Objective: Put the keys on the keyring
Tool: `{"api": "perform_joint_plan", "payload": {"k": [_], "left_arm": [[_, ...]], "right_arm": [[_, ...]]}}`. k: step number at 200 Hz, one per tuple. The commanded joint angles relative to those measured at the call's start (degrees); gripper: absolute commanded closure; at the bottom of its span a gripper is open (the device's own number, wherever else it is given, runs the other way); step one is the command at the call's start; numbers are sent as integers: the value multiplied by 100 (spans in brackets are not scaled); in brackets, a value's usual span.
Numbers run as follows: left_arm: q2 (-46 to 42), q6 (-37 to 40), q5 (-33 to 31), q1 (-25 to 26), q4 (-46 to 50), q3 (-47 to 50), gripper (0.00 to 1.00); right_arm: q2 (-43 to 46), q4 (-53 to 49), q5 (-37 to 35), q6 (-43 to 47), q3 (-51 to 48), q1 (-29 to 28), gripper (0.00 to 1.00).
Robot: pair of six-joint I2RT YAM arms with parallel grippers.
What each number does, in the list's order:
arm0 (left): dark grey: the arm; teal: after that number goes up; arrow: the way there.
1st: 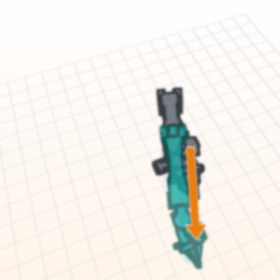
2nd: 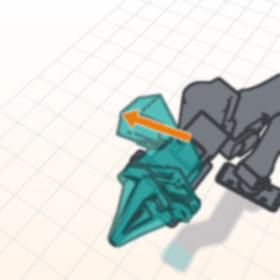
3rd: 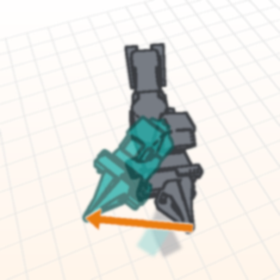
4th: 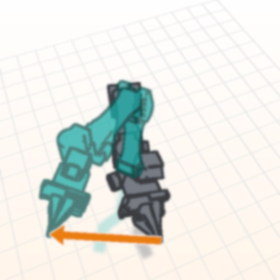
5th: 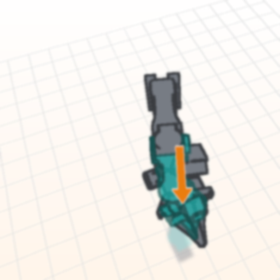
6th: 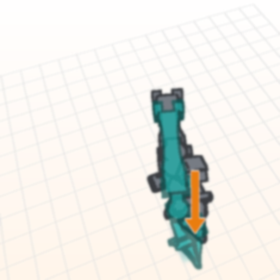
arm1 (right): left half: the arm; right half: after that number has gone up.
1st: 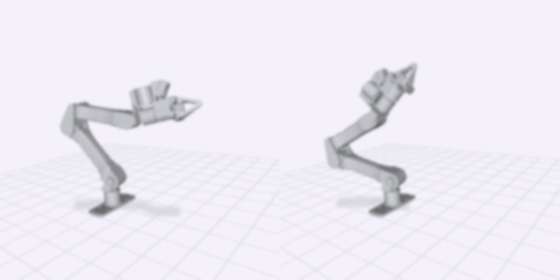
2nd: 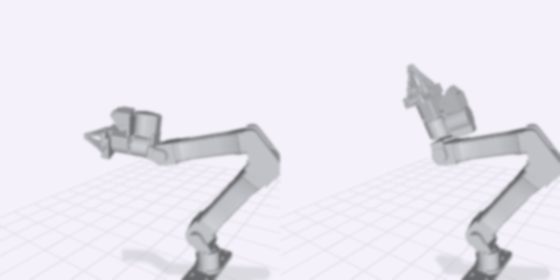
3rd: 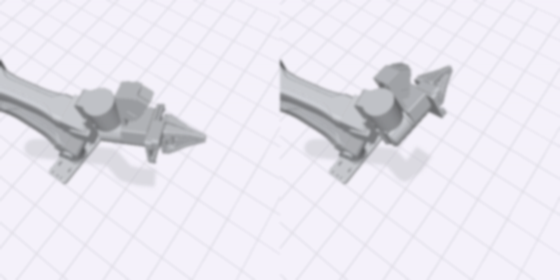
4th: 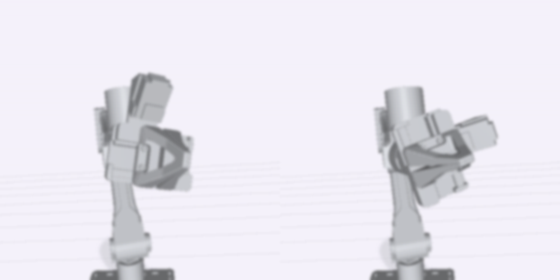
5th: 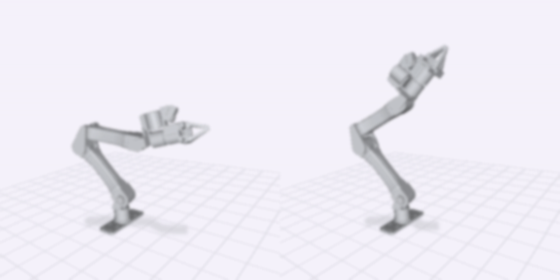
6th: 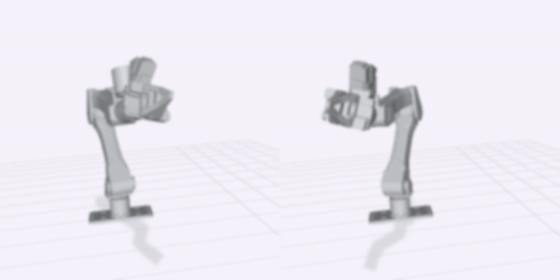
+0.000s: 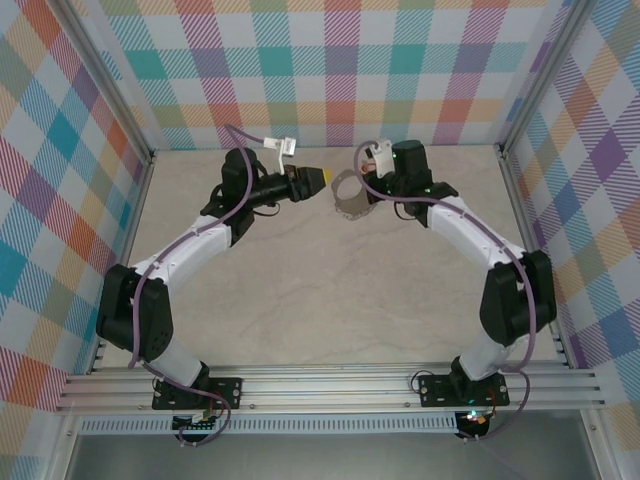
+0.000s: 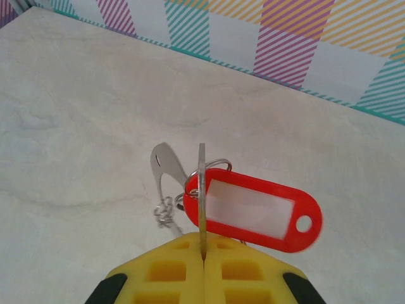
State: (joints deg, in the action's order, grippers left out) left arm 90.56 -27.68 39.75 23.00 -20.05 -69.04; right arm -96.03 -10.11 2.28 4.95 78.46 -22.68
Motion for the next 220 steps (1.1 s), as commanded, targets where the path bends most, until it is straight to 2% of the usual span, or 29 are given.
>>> {"api": "perform_joint_plan", "payload": {"k": [1,60,156,220], "left_arm": [[-42,-51,24,-111,-175,-12,43],[-54,-70,7,-149,-147,19,43],[-157,-323,31,-147,-368,270,43],[-384,-376,-67,-147,-595,677,43]], "right_arm": [[-287,320,222,260,447,40,100],[-746,443,552,120,496,27,100],[-198,844,774,-902,-1194,-313,100],[-434,-185,1134,-780,-847,-543,100]]}}
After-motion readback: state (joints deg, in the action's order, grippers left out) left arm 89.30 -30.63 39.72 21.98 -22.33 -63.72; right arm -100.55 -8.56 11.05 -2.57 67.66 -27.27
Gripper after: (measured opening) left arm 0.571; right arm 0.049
